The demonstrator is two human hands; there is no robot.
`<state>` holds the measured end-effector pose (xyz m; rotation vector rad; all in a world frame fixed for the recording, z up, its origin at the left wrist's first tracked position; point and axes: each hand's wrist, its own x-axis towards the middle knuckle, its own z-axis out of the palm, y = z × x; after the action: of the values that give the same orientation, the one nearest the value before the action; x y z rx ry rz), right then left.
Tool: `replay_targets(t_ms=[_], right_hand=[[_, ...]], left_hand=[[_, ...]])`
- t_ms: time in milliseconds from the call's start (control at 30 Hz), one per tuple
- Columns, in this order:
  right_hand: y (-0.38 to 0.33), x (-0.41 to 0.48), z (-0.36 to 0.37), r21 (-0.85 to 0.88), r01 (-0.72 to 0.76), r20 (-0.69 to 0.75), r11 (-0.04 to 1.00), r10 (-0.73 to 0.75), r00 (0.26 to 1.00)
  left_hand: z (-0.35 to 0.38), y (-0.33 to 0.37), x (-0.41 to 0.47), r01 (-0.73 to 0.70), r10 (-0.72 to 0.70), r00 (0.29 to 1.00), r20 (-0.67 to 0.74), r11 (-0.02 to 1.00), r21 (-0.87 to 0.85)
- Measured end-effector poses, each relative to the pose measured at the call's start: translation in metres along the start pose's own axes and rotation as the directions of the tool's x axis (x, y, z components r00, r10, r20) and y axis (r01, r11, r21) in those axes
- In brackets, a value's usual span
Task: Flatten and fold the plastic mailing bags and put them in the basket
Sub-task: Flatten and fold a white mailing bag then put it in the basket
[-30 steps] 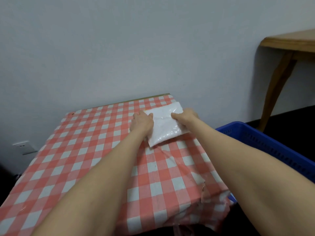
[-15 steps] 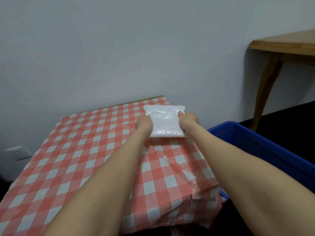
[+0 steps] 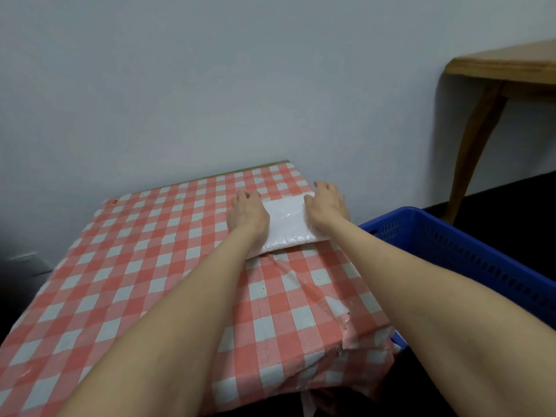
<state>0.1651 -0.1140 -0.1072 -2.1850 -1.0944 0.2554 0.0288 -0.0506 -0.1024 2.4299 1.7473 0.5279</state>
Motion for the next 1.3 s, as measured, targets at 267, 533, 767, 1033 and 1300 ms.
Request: replay_targets(t_ms=[267,533,767,1033,1300], right_hand=[[-0.008,0.008,0.019,-0.307,0.348,0.282,0.886,-0.265,0.922],[0.001,0.007,0.033,-0.303,0.313,0.435,0.9,-0.162,0.886],[0.003,0.006,0.038,-0.293,0.294,0.425,0.91,-0.152,0.892],[0.002,0.007,0.039,-0.279,0.283,0.409,0.918,-0.153,0.899],[0.0,0.008,0.039,-0.285,0.276,0.414,0.918,-0.142,0.899]], left_hand=[[0.016,-0.005,0.009,-0.241,0.242,0.959,0.149,0.97,-0.029],[0.034,-0.013,0.013,-0.218,0.204,0.906,0.371,0.976,-0.006],[0.038,-0.015,0.011,-0.216,0.197,0.904,0.38,0.976,0.008],[0.036,-0.014,0.013,-0.207,0.191,0.89,0.414,0.978,-0.005],[0.031,-0.013,0.017,-0.228,0.195,0.866,0.46,0.974,0.016]])
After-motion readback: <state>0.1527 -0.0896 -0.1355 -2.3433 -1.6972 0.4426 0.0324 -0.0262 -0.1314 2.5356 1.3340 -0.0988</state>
